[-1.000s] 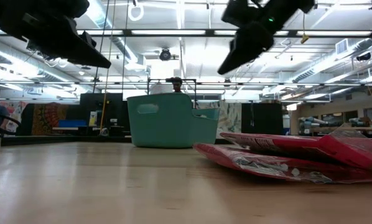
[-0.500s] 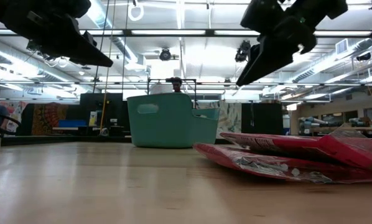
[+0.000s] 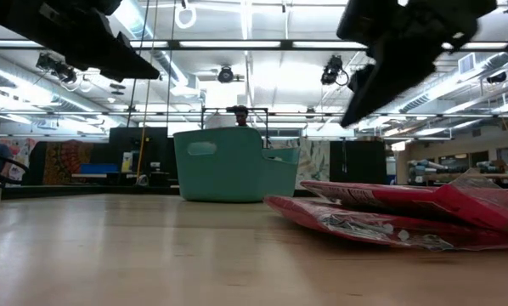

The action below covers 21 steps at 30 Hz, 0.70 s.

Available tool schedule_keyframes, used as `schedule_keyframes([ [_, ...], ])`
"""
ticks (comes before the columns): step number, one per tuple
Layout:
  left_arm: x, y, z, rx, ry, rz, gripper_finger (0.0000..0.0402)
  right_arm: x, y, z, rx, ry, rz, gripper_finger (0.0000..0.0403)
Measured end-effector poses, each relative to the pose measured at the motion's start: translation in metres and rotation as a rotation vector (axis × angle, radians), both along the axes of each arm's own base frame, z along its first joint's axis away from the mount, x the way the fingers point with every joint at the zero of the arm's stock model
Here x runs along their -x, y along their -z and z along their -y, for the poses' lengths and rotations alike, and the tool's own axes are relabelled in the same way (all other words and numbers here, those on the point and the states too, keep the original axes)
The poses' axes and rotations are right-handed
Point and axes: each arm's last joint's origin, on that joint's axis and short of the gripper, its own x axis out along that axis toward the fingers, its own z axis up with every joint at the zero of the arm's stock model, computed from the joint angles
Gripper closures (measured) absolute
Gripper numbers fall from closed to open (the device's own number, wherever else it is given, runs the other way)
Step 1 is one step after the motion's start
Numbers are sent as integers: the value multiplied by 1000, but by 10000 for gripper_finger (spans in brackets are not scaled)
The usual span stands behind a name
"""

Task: Sort popcorn bags into baskets
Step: Put the popcorn bag into the green bin

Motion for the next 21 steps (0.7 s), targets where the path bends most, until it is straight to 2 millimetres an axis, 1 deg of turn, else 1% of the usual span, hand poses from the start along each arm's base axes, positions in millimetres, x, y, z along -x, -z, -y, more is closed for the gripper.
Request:
schedule_keyframes([
  [4,-1,-3,0,14,0,34,296,3,15,-18,-55,36,-87,193],
  [7,-2,-5,1,21,0,51,296,4,19,-32,-90,105,-166,193],
  [11,-2,-6,1,27,0,67,296,5,23,-50,-54,198,-296,199],
  [16,-3,-8,1,7,6,76,296,3,28,-73,-19,243,-435,211],
  [19,-3,-8,-1,-15,4,81,296,3,28,-81,-3,286,-511,216],
  [21,-4,-8,-3,-24,-2,81,296,6,27,-84,8,328,-570,219],
])
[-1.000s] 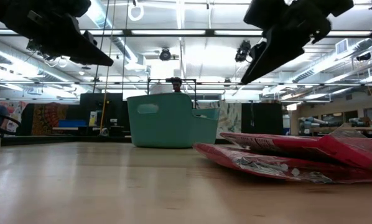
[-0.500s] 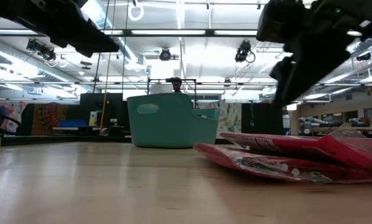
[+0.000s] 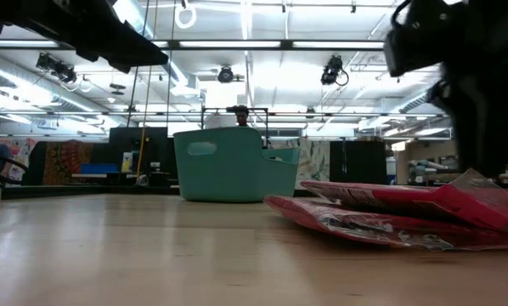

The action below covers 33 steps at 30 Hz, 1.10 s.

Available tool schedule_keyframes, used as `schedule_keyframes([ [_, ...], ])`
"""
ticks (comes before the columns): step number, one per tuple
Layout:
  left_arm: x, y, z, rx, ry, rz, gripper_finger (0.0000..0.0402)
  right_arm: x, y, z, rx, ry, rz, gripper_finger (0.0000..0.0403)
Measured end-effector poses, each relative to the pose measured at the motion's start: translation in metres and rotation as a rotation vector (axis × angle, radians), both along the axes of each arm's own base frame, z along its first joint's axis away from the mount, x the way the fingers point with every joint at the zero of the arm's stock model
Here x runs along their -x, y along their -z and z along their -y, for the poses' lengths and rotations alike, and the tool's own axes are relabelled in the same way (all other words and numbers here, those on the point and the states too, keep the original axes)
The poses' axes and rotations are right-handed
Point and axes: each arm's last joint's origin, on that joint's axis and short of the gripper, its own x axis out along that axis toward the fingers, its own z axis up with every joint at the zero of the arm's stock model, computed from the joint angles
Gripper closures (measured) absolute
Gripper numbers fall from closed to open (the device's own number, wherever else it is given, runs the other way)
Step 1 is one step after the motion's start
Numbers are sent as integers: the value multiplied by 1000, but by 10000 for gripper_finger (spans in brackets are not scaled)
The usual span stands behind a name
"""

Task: Sort popcorn bags into baskets
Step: Put the popcorn bag into the green bin

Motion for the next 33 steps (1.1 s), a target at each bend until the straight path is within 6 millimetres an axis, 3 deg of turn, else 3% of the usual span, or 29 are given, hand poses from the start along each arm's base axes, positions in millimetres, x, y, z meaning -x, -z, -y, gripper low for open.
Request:
schedule_keyframes([
  [8,-2,0,-8,-26,-36,-1,296,37,10,3,-6,123,-283,237],
  [18,-3,0,-12,-25,-56,1,296,79,24,35,-102,196,-277,270],
  [22,-4,-1,-12,-21,-56,10,296,71,32,47,-154,168,-159,277],
  [26,-4,-3,-12,-7,-58,32,296,44,31,61,-101,105,66,277],
  [31,-4,-4,-12,-2,-59,39,296,9,17,79,23,20,323,277],
  [33,-4,-4,-12,2,-59,39,296,1,10,82,37,-24,351,277],
])
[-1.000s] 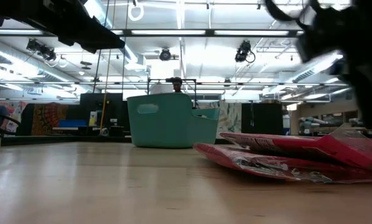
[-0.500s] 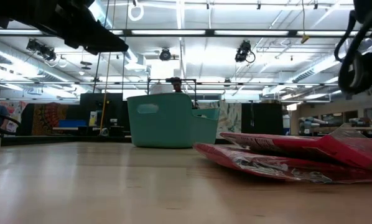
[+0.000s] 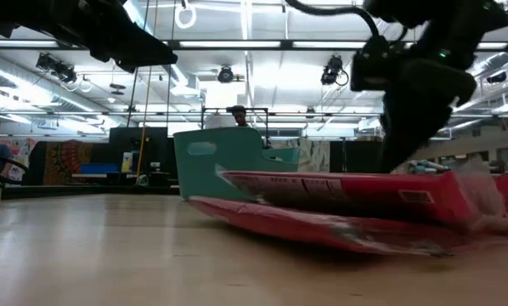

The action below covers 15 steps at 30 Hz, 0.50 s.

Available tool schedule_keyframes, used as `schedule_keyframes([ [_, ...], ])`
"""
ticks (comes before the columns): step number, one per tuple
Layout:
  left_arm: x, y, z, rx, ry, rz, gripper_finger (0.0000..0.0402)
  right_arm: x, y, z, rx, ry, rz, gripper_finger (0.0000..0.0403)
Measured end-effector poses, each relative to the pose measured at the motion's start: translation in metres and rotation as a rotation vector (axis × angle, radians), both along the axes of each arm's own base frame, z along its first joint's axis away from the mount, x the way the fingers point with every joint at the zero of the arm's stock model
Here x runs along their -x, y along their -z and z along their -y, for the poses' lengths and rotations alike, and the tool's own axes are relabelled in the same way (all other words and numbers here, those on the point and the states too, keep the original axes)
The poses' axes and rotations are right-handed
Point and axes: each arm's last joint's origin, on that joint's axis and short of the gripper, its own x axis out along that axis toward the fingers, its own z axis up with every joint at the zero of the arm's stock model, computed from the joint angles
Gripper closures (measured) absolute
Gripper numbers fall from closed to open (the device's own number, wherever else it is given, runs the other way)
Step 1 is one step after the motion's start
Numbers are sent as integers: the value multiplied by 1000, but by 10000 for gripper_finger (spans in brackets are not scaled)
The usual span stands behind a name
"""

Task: Sort popcorn bags into baskets
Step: Put the popcorn bag into the green bin

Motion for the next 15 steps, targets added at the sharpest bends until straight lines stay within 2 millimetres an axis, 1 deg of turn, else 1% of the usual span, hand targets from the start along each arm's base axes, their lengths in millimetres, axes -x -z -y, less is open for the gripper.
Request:
schedule_keyframes([
  [3,0,0,0,3,1,0,296,-7,-10,0,30,-34,27,277],
  [7,0,0,1,33,15,2,296,-10,-17,-10,61,-81,66,277],
  [11,-3,4,3,55,41,-16,296,-8,-18,-19,126,-82,105,277],
  [15,-9,10,4,51,39,-29,296,-13,-11,-25,204,-83,133,273],
])
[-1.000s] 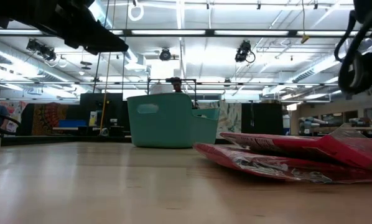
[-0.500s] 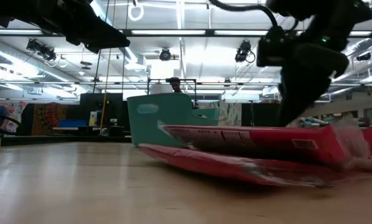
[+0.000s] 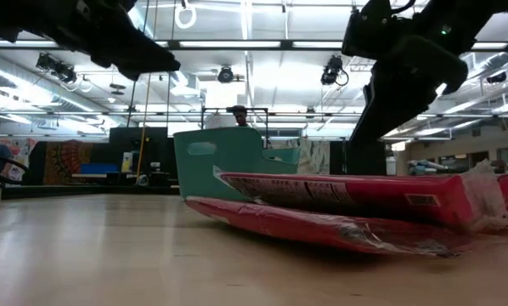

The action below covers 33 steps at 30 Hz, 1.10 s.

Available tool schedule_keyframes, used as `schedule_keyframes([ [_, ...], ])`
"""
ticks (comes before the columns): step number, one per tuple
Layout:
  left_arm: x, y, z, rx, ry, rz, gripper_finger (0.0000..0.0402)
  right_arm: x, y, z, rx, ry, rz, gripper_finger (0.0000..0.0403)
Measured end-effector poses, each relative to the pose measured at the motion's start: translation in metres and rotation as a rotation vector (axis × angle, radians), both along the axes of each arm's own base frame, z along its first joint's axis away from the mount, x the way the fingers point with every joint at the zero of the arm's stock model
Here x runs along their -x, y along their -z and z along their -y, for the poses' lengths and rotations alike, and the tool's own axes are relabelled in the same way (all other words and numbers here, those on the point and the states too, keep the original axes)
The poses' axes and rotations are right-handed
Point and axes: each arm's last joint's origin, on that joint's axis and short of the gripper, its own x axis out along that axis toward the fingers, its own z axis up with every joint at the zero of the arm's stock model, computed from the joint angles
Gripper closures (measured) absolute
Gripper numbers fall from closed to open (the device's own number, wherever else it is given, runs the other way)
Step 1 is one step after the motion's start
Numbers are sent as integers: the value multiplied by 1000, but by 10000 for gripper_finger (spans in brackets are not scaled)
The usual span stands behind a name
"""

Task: Sort popcorn bags into baskets
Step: Put the popcorn bag into the green bin

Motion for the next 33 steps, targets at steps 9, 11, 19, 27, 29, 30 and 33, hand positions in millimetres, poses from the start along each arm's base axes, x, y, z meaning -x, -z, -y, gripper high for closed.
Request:
schedule_keyframes([
  [9,-8,13,2,-24,3,-51,296,-4,28,-1,65,-37,-124,217],
  [11,-8,12,2,-23,3,-46,296,-4,29,-2,73,-66,-139,197],
  [19,-8,12,2,-24,3,-47,296,-1,40,-4,146,-98,-210,117],
  [27,-8,13,2,-25,3,-52,296,-4,58,-4,222,-91,-255,120],
  [29,-8,13,3,-25,4,-52,296,-4,58,-4,228,-93,-262,133],
  [30,-8,13,3,-25,4,-52,296,-4,59,-4,229,-95,-264,141],
  [33,-8,13,3,-25,4,-52,296,-2,59,-3,246,-110,-289,174],
])
